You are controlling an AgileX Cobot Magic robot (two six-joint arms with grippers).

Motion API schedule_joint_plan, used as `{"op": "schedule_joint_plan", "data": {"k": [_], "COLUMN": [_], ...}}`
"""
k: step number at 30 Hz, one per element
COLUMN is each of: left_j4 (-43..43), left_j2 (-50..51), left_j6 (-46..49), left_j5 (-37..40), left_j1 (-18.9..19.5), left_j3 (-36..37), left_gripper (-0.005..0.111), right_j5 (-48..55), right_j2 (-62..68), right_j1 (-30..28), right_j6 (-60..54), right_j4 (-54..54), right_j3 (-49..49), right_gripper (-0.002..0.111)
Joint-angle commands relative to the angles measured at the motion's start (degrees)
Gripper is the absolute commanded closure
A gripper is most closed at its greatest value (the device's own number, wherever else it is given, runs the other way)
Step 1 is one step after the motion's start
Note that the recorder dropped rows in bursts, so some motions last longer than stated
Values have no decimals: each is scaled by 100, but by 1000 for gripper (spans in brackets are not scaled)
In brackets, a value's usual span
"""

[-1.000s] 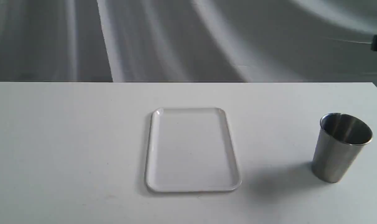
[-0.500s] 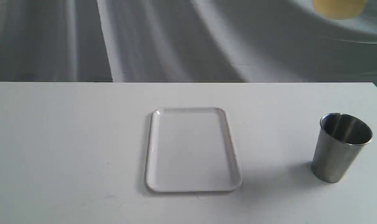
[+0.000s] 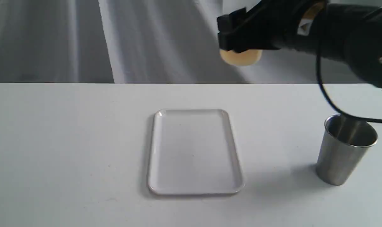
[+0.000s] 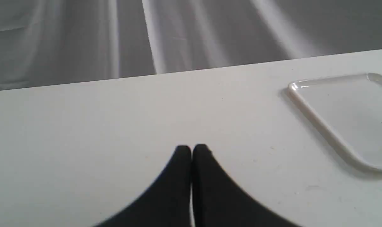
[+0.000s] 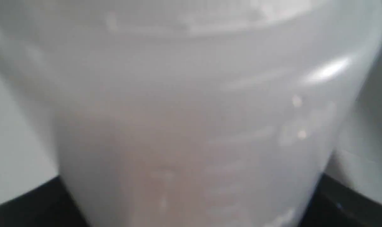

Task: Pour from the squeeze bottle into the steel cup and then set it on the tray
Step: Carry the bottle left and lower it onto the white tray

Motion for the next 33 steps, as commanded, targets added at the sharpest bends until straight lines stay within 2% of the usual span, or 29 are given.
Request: {"op": "schedule_joint_plan", "data": {"k": [1,15,33], "left_j4": [-4,-4,-4], "left_j2": [-15,-15,-15], "left_j6": [-17,-27,-11], "left_j5": [-39,-39,-39], "left_j1": [-33,-33,-33], "left_j3": [25,25,25], "left_gripper": [107,107,107], "right_j5": [-459,-1352,-1825], "right_j2": [392,2010,2770], "right_j1": [180,522,596], "right_j6": [-261,-261,-276], "right_j4": [335,746,828], "right_j3": [-51,-51,-51], "right_gripper": [86,86,86]}}
